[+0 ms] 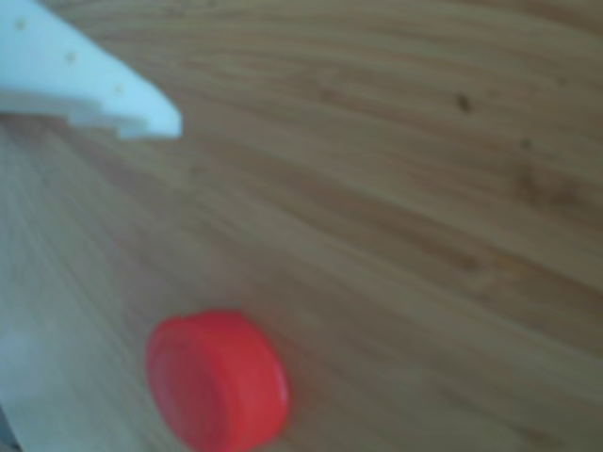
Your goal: Grasp a red cap and put it in the cup.
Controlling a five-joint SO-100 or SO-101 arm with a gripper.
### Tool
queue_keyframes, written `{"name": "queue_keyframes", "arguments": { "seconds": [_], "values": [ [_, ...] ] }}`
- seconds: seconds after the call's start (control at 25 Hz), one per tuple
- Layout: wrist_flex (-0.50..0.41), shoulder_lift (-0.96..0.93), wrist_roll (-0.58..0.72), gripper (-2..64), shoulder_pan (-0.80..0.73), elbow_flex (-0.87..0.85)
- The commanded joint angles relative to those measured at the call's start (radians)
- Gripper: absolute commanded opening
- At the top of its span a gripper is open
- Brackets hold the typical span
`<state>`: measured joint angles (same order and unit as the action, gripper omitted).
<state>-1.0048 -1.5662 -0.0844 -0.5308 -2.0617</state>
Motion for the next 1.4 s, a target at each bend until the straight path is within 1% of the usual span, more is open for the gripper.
{"name": "queue_keyframes", "arguments": {
  "seconds": [0.0,0.2,0.32,0.52,0.6,1.0,1.2,1.36],
  "values": [
    [0.005,-0.008,-0.003,52.9,0.002,0.049],
    [0.012,0.005,-0.003,52.9,0.002,0.052],
    [-0.005,0.055,-0.003,52.9,0.003,0.094],
    [-0.005,0.077,-0.003,52.9,0.003,0.11],
    [-0.021,0.083,-0.003,52.9,0.012,0.126],
    [-0.023,0.084,-0.003,52.9,0.014,0.13],
    [-0.048,0.135,-0.003,52.9,0.02,0.17],
    [-0.048,0.141,-0.003,52.9,0.021,0.173]
  ]
}}
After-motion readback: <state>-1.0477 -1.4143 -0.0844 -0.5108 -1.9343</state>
